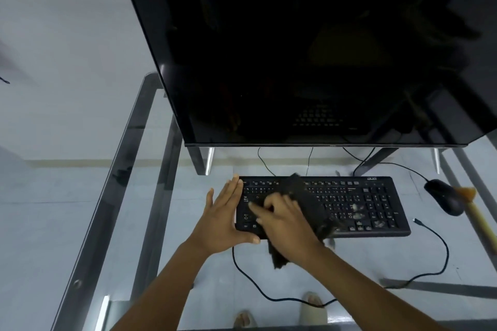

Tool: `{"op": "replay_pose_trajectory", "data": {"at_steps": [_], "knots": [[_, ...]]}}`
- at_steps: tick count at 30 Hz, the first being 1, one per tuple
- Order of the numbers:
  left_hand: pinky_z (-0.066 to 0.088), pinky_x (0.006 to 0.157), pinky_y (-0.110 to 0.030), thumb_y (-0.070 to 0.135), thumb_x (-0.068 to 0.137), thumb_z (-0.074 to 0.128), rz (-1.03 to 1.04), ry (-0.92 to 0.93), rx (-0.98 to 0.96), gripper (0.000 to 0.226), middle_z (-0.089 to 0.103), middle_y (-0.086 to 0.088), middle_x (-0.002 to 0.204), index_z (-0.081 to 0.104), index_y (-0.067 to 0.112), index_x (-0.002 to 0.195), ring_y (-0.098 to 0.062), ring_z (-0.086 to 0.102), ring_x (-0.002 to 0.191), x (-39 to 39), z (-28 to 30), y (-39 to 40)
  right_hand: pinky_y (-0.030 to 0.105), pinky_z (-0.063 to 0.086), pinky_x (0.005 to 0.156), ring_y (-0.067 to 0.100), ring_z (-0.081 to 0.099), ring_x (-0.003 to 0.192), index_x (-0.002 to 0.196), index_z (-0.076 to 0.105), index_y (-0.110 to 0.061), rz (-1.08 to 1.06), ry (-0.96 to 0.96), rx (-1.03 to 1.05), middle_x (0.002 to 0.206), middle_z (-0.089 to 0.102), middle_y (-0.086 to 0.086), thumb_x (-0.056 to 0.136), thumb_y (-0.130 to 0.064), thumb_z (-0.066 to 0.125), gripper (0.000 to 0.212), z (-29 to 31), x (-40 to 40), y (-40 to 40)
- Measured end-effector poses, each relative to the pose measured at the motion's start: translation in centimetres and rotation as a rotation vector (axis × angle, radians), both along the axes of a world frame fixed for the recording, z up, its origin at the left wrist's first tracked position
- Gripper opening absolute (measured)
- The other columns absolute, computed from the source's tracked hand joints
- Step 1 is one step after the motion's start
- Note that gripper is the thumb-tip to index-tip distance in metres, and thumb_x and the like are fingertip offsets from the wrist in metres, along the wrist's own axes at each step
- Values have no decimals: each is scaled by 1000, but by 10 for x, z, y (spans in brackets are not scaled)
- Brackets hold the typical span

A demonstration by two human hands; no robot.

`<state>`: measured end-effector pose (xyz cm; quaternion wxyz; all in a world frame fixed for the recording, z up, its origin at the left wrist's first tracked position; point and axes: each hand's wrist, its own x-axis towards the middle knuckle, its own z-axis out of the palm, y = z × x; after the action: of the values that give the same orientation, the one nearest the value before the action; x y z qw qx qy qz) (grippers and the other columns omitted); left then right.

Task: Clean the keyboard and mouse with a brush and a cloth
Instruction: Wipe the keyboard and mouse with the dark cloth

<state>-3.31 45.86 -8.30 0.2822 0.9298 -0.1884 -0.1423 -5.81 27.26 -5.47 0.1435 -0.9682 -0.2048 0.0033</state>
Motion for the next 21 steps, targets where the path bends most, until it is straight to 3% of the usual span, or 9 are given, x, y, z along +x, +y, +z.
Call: {"op": "replay_pose_trajectory", "data": {"at_steps": [2, 5, 7, 9, 11, 12, 14, 18, 21], "knots": [[-21, 112, -37, 84, 57, 58, -7, -3, 0, 131, -24, 14, 155, -18, 26, 147, -1, -23, 141, 1, 1, 1, 35, 47, 68, 22, 53, 81, 125, 61, -25, 1, 10, -16, 93, 57, 3, 83, -21, 70, 43, -1, 13, -8], [-21, 112, -35, 83, 58, 58, -11, 4, 0, 129, -23, 15, 155, -16, 27, 147, -1, -22, 141, 2, 2, 2, 40, 49, 71, 24, 52, 80, 120, 67, -21, -372, -26, 127, 92, 57, 7, 87, -16, 66, 33, 0, 30, -14], [-20, 111, -33, 85, 58, 55, -9, -9, 0, 128, -23, 15, 155, -15, 26, 148, 0, -22, 141, 1, 2, 2, 30, 41, 78, 16, 45, 87, 119, 67, -24, -290, 86, 205, 97, 55, 3, 97, -34, 46, 31, 1, 15, 1], [-19, 112, -34, 87, 58, 52, -9, -20, 1, 127, -22, 15, 155, -15, 26, 147, -1, -22, 141, 3, 2, 2, 21, 31, 80, 7, 37, 92, 116, 66, -26, -68, 189, 232, 101, 53, -2, 97, -59, 10, 68, -3, -4, 12], [-19, 112, -34, 87, 58, 53, -12, -23, 12, 128, -23, 14, 155, -16, 26, 147, -1, -22, 141, 3, 1, 2, 29, 42, 76, 15, 46, 88, 116, 68, -25, -55, 157, 177, 97, 56, 2, 99, -50, 27, 50, 0, 6, 3], [-20, 112, -33, 86, 58, 54, -16, -20, 14, 128, -24, 15, 155, -15, 26, 148, -1, -22, 141, 3, 2, 2, 34, 48, 72, 21, 50, 84, 116, 69, -25, -149, 60, 170, 95, 57, 5, 96, -35, 46, 32, -2, 14, -6], [-20, 112, -34, 84, 58, 56, -15, -11, 11, 128, -23, 15, 155, -15, 26, 148, -1, -22, 141, 2, 2, 3, 40, 52, 73, 25, 52, 82, 116, 69, -23, -370, 4, 217, 95, 56, 7, 88, -16, 63, 29, -5, 19, -12], [-15, 115, -37, 86, 58, 52, -16, -27, 3, 127, -20, 14, 156, -15, 27, 148, -1, -21, 142, 3, 0, 4, 33, 46, 70, 23, 51, 83, 113, 70, -23, 64, 173, 190, 95, 56, 6, 92, -29, 42, 36, -1, -13, 9], [-18, 113, -33, 86, 56, 54, -13, -28, 6, 129, -20, 15, 156, -13, 25, 149, -1, -21, 141, 4, 3, 3, 30, 47, 73, 22, 52, 84, 116, 69, -27, -168, 63, 213, 97, 56, 4, 91, -22, 57, 27, -3, 16, -8]]}}
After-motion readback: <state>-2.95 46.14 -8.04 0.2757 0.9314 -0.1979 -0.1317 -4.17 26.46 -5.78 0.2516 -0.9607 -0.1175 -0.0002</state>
